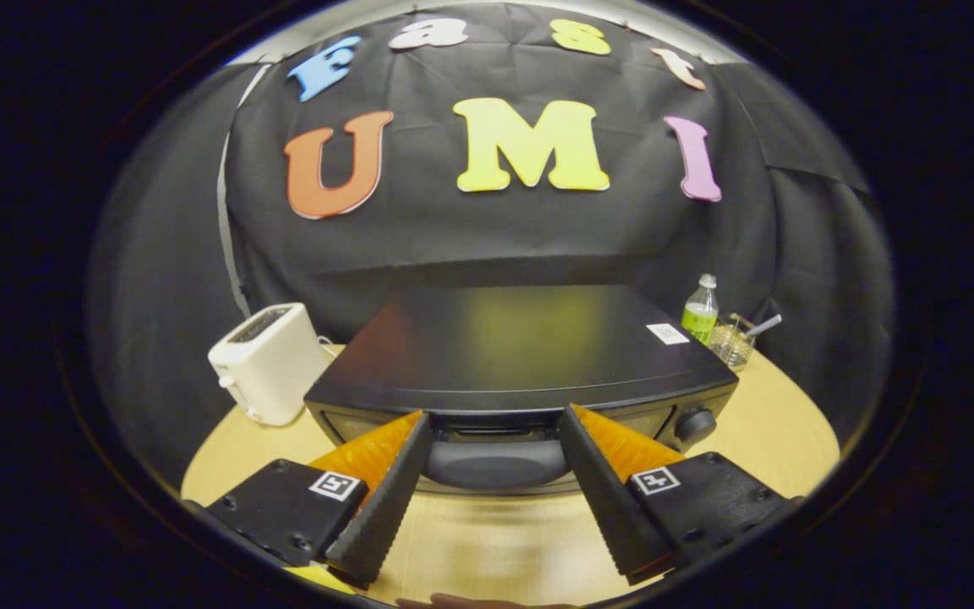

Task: Open the toaster oven, put the food inside, and close the toaster oven door.

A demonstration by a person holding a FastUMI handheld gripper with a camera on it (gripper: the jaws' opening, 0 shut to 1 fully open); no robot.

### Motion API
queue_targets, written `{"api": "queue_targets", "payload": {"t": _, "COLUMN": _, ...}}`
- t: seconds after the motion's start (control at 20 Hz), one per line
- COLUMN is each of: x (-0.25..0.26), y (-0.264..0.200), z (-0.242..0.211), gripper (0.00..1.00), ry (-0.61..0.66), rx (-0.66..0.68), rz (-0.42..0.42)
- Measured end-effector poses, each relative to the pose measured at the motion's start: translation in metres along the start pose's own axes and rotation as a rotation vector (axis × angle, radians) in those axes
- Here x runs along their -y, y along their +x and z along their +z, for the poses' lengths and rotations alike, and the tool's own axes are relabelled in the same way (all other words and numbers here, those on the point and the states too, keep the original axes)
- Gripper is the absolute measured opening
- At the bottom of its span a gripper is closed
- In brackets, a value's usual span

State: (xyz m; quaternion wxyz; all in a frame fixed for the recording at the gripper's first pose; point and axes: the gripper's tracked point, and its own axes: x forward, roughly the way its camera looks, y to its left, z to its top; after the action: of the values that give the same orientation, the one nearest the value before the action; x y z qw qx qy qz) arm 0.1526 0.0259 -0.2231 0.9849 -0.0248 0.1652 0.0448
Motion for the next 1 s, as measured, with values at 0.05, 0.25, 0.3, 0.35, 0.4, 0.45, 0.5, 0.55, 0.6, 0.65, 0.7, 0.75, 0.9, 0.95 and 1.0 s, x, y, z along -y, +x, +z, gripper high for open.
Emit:
{"api": "queue_targets", "payload": {"t": 0.05, "x": -0.002, "y": -0.001, "z": -0.001, "gripper": 1.00, "ry": -0.017, "rx": 0.011, "rz": -0.009}}
{"api": "queue_targets", "payload": {"t": 0.25, "x": -0.002, "y": -0.014, "z": -0.012, "gripper": 1.00, "ry": 0.042, "rx": 0.026, "rz": 0.007}}
{"api": "queue_targets", "payload": {"t": 0.3, "x": -0.002, "y": -0.019, "z": -0.015, "gripper": 1.00, "ry": 0.026, "rx": 0.037, "rz": 0.011}}
{"api": "queue_targets", "payload": {"t": 0.35, "x": -0.004, "y": -0.023, "z": -0.018, "gripper": 1.00, "ry": 0.013, "rx": 0.047, "rz": 0.015}}
{"api": "queue_targets", "payload": {"t": 0.4, "x": -0.003, "y": -0.026, "z": -0.020, "gripper": 1.00, "ry": 0.014, "rx": 0.056, "rz": 0.020}}
{"api": "queue_targets", "payload": {"t": 0.45, "x": -0.003, "y": -0.032, "z": -0.028, "gripper": 1.00, "ry": 0.022, "rx": 0.051, "rz": 0.028}}
{"api": "queue_targets", "payload": {"t": 0.5, "x": -0.002, "y": -0.036, "z": -0.033, "gripper": 1.00, "ry": 0.037, "rx": 0.053, "rz": 0.035}}
{"api": "queue_targets", "payload": {"t": 0.55, "x": -0.004, "y": -0.042, "z": -0.039, "gripper": 1.00, "ry": 0.036, "rx": 0.049, "rz": 0.042}}
{"api": "queue_targets", "payload": {"t": 0.6, "x": -0.005, "y": -0.048, "z": -0.048, "gripper": 1.00, "ry": 0.034, "rx": 0.047, "rz": 0.047}}
{"api": "queue_targets", "payload": {"t": 0.65, "x": -0.005, "y": -0.053, "z": -0.058, "gripper": 1.00, "ry": 0.028, "rx": 0.047, "rz": 0.055}}
{"api": "queue_targets", "payload": {"t": 0.7, "x": -0.005, "y": -0.058, "z": -0.067, "gripper": 1.00, "ry": 0.030, "rx": 0.045, "rz": 0.067}}
{"api": "queue_targets", "payload": {"t": 0.75, "x": -0.003, "y": -0.062, "z": -0.075, "gripper": 1.00, "ry": 0.032, "rx": 0.056, "rz": 0.076}}
{"api": "queue_targets", "payload": {"t": 0.9, "x": 0.001, "y": -0.072, "z": -0.100, "gripper": 0.97, "ry": 0.005, "rx": 0.069, "rz": 0.090}}
{"api": "queue_targets", "payload": {"t": 0.95, "x": 0.001, "y": -0.074, "z": -0.103, "gripper": 0.96, "ry": 0.008, "rx": 0.084, "rz": 0.103}}
{"api": "queue_targets", "payload": {"t": 1.0, "x": 0.002, "y": -0.076, "z": -0.109, "gripper": 0.95, "ry": 0.021, "rx": 0.089, "rz": 0.118}}
